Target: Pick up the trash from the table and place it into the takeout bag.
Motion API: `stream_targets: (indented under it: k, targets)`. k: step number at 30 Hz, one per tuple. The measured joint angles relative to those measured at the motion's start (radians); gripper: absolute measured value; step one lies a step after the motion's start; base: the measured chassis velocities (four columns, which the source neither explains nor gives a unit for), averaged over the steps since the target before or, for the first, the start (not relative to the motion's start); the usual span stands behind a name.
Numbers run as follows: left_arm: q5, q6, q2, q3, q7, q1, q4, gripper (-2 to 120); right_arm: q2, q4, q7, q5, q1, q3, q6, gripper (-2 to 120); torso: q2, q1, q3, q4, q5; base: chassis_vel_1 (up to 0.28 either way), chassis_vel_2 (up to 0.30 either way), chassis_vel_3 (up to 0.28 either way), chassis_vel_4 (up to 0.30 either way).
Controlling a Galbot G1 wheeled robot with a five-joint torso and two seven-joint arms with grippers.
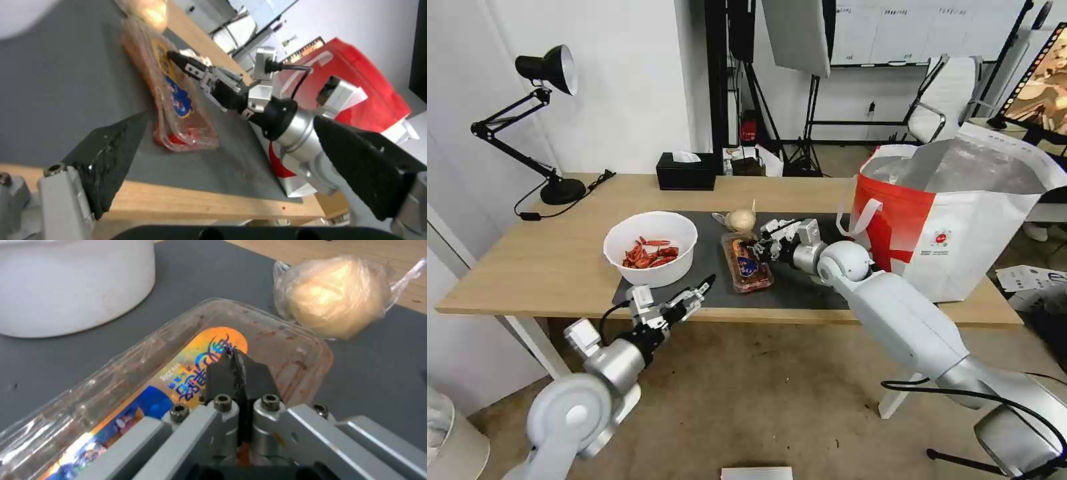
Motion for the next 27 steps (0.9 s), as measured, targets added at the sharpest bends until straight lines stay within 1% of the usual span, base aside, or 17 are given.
stream_targets:
  k: [1,4,6,7,9,11,12,13,16,17,20,21,24,27]
  targets:
    - [-0.003,0.000,0.000,0.020,-0.004,-0.026,0.022,100,-0.004,0.003,0.001,0.007,0.000,-0.003,-0.002,0,0.000,0.000,0.000,0.0000,-0.0001,0.000,0.000,0.000,0.000]
    - [-0.006,0.000,0.000,0.041,-0.010,-0.053,0.042,100,-0.010,0.007,0.002,0.013,0.001,-0.006,-0.004,0,0.000,0.000,0.000,0.0000,-0.0001,0.000,0.000,0.000,0.000]
    - [-0.011,-0.002,0.000,0.086,-0.026,-0.111,0.085,100,-0.024,0.021,0.003,0.022,0.003,-0.012,-0.010,0,0.000,0.000,0.000,0.0000,0.0000,0.000,0.000,0.000,0.000]
    - [-0.011,-0.002,0.000,0.086,-0.026,-0.111,0.085,100,-0.024,0.021,0.003,0.022,0.003,-0.012,-0.010,0,0.000,0.000,0.000,0.0000,0.0000,0.000,0.000,0.000,0.000]
    - [-0.012,-0.004,-0.003,0.119,-0.046,-0.151,0.118,100,-0.034,0.030,0.004,0.027,0.002,-0.013,-0.012,0,0.000,0.000,0.000,0.0000,0.0000,0.000,0.000,0.000,0.000]
    - [-0.012,-0.004,-0.005,0.130,-0.055,-0.164,0.130,100,-0.038,0.033,0.004,0.027,0.001,-0.013,-0.012,0,0.000,0.000,0.000,0.0000,0.0000,0.000,0.000,0.000,0.000]
    - [-0.012,-0.005,-0.009,0.145,-0.069,-0.185,0.151,100,-0.042,0.037,0.005,0.028,-0.003,-0.013,-0.013,0,0.000,0.000,0.000,0.0000,0.0000,0.000,0.000,0.000,0.000]
    - [-0.012,-0.005,-0.009,0.145,-0.069,-0.185,0.151,100,-0.042,0.037,0.005,0.028,-0.003,-0.013,-0.013,0,0.000,0.000,0.000,0.0000,0.0000,0.000,0.000,0.000,0.000]
    - [-0.015,-0.006,-0.025,0.166,-0.104,-0.227,0.189,100,-0.050,0.050,0.008,0.028,-0.013,-0.008,-0.014,0,0.000,0.000,0.000,0.0000,0.0000,0.000,0.000,0.000,0.000]
    - [-0.015,-0.006,-0.025,0.166,-0.104,-0.227,0.189,100,-0.050,0.050,0.008,0.028,-0.013,-0.008,-0.014,0,0.000,0.000,0.000,0.0000,0.0000,0.000,0.000,0.000,0.000]
    - [-0.022,-0.010,-0.041,0.185,-0.147,-0.264,0.229,100,-0.053,0.059,0.009,0.029,-0.021,-0.004,-0.015,0,0.000,0.000,0.000,-0.0001,-0.0001,0.000,0.000,0.000,0.000]
    - [-0.022,-0.010,-0.041,0.185,-0.147,-0.264,0.229,100,-0.053,0.059,0.009,0.029,-0.021,-0.004,-0.015,0,0.000,0.000,0.000,-0.0001,-0.0001,0.000,0.000,0.000,0.000]
    - [-0.031,-0.012,-0.053,0.200,-0.176,-0.291,0.259,100,-0.052,0.064,0.011,0.030,-0.024,-0.002,-0.016,0,0.000,0.000,0.000,0.0000,-0.0001,0.000,0.000,0.000,0.000]
    - [-0.033,-0.013,-0.060,0.205,-0.184,-0.301,0.272,100,-0.052,0.064,0.011,0.032,-0.024,-0.002,-0.017,0,0.000,0.000,0.000,0.0000,-0.0001,0.000,0.000,0.000,0.000]
